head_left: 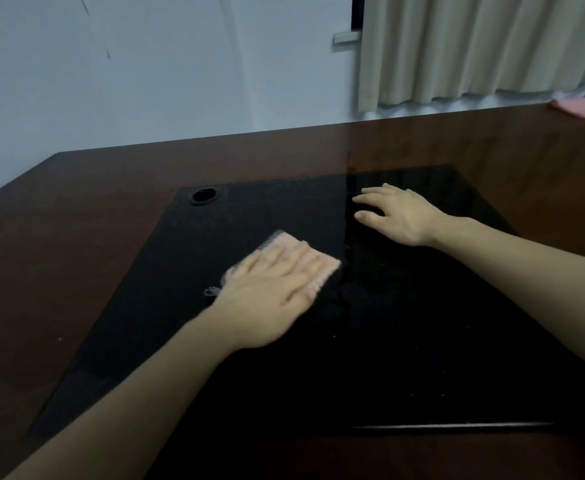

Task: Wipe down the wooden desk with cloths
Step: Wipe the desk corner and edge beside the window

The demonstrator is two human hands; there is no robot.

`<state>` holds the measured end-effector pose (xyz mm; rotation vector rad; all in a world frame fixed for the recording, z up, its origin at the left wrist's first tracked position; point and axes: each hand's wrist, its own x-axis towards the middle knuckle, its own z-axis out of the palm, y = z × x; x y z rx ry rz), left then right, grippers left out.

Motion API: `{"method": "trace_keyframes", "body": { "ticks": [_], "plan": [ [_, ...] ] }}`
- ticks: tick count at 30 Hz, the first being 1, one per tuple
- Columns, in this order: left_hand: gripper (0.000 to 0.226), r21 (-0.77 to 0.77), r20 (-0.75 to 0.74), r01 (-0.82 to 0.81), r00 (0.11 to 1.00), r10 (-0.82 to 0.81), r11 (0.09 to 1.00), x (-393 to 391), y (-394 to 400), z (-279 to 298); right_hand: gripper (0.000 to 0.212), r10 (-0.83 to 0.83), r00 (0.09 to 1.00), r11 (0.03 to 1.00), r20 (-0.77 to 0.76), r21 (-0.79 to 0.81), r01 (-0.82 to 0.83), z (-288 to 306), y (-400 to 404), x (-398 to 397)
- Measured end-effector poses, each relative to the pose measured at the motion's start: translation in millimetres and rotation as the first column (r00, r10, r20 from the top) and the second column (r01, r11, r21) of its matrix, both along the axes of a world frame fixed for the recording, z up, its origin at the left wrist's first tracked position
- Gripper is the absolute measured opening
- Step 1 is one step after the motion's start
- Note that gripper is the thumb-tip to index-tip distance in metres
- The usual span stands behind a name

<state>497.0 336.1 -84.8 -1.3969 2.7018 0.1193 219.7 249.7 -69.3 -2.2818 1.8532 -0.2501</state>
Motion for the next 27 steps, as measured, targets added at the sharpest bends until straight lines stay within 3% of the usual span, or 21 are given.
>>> {"method": "trace_keyframes", "body": {
  "ticks": [3,6,9,12,16,18,23,27],
  "plan": [
    [0.052,-0.003,-0.028,0.155,0.988,-0.155,0.988,-28.4,34.3,2.1,0.054,-0.014,1.0,1.0,-0.022,0.011,0.014,-0.3,14.8,-15.1],
    [0.049,0.054,-0.01,0.144,0.99,-0.144,0.988,-23.2,38.8,9.2,0.053,0.0,0.998,0.999,-0.068,0.035,0.002,-1.7,30.3,-26.9],
    [0.046,0.049,-0.023,0.048,0.999,-0.047,0.998,0.6,15.8,10.9,0.054,0.018,0.995,0.998,-0.103,0.058,-0.013,-2.2,43.7,-38.6],
    [0.061,0.035,-0.024,-0.116,0.993,0.117,0.993,17.5,-17.8,5.1,0.055,0.016,0.998,0.996,-0.056,0.088,-0.011,-6.7,54.2,-46.0],
    [0.054,0.038,-0.018,-0.278,0.96,0.279,0.96,-6.9,-32.1,0.8,0.053,0.005,0.999,0.998,-0.043,0.055,-0.002,-10.9,56.1,-43.6],
    [0.054,0.042,-0.029,-0.214,0.976,0.216,0.976,-30.1,-22.1,0.9,0.053,0.005,0.999,0.999,-0.044,0.052,-0.002,-10.1,55.7,-42.9],
    [0.044,0.015,-0.046,0.127,0.991,-0.127,0.992,-65.9,37.0,3.5,0.053,0.008,0.999,0.999,-0.049,0.049,-0.006,-11.6,54.2,-44.4],
    [0.052,0.032,-0.047,0.114,0.993,-0.112,0.993,-44.7,45.2,4.6,0.054,0.011,0.999,0.999,-0.049,0.048,-0.008,-12.8,54.1,-45.5]
  ]
}}
